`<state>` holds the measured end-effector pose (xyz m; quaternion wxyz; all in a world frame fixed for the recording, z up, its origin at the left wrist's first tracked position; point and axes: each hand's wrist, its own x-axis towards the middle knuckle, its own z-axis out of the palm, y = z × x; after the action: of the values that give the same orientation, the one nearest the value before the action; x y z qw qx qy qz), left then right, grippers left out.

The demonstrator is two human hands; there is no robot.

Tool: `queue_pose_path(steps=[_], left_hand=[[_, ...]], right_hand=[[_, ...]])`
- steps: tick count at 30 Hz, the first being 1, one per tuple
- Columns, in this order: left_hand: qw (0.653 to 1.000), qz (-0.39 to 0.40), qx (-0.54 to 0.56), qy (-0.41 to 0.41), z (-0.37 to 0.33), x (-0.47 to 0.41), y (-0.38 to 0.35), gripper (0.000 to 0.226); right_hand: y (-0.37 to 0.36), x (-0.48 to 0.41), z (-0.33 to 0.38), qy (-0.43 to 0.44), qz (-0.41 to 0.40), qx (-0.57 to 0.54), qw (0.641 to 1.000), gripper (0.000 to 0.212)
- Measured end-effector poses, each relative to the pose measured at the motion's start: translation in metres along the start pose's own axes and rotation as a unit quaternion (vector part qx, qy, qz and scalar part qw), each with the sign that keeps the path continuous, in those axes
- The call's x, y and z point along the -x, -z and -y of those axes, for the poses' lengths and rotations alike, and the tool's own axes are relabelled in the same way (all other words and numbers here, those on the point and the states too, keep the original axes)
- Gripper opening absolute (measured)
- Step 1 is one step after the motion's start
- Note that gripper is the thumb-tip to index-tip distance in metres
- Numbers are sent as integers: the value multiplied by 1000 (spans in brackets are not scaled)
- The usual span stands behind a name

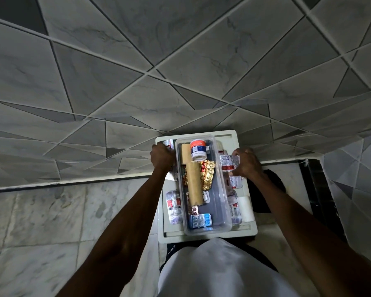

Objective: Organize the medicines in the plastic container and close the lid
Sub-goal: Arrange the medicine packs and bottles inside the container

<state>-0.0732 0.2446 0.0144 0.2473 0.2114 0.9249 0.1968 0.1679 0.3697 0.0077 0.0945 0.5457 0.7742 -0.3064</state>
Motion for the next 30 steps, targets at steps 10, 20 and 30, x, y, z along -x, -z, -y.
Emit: queue_pose_path(steps=[10,20,30], left_hand=[[996,-87,16,-23,7,21,21,22],[985,-50,87,-143,-13,141,21,22],[993,-54,72,-72,-1,152,9,22]], right_hand=[[-1,-2,-13,58,-59,-131,988,36],[5,-4,-10,45,-17,-233,971,16],[37,6,-6,55,-135,-319,936,10]])
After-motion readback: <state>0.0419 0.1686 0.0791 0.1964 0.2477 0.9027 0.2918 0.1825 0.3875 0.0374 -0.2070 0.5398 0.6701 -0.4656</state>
